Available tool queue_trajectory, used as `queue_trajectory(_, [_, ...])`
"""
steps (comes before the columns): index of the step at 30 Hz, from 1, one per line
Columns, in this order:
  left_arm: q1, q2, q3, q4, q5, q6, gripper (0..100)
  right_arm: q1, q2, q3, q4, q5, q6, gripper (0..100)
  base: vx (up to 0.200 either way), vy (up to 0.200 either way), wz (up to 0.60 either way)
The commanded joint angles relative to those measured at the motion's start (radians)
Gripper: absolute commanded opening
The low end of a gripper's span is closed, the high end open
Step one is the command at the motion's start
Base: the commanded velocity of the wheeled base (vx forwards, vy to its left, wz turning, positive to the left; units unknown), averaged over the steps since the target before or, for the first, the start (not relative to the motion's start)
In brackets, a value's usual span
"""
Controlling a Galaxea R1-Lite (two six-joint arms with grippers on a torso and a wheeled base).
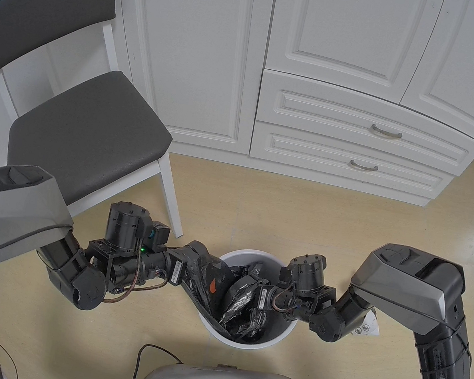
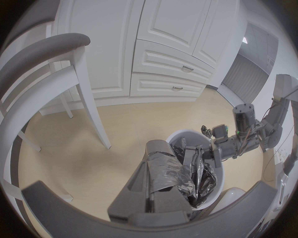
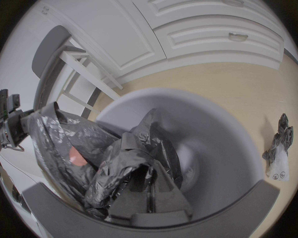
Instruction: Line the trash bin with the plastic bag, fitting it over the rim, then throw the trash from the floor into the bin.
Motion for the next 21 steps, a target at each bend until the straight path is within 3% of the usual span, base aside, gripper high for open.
queue_trajectory(1, [0.001,-0.023,0.004,-0.006,0.001,0.0,0,0.0,0.061,-0.078,0.053,0.0,0.003,0,0.0,0.0,0.0])
queue_trajectory(8, [0.002,-0.037,0.008,-0.006,-0.001,-0.002,0,0.0,0.08,-0.22,0.24,-0.004,0.005,0,0.0,0.0,0.0])
queue_trajectory(9, [0.001,-0.041,0.008,-0.006,-0.001,-0.002,0,0.003,0.093,-0.302,0.35,-0.014,0.003,0,0.0,0.0,0.0])
queue_trajectory(13, [-0.001,-0.055,0.019,-0.006,-0.001,-0.002,0,0.02,0.104,-0.436,0.487,-0.061,-0.006,0,0.0,0.0,0.0])
queue_trajectory(16, [-0.001,-0.066,0.025,-0.006,-0.001,-0.004,0,0.033,0.044,-0.442,0.532,-0.106,0.0,0,0.0,0.0,0.0])
queue_trajectory(21, [-0.001,-0.073,0.024,-0.006,-0.002,-0.037,0,0.026,-0.109,-0.321,0.541,-0.113,0.006,0,0.0,0.0,0.0])
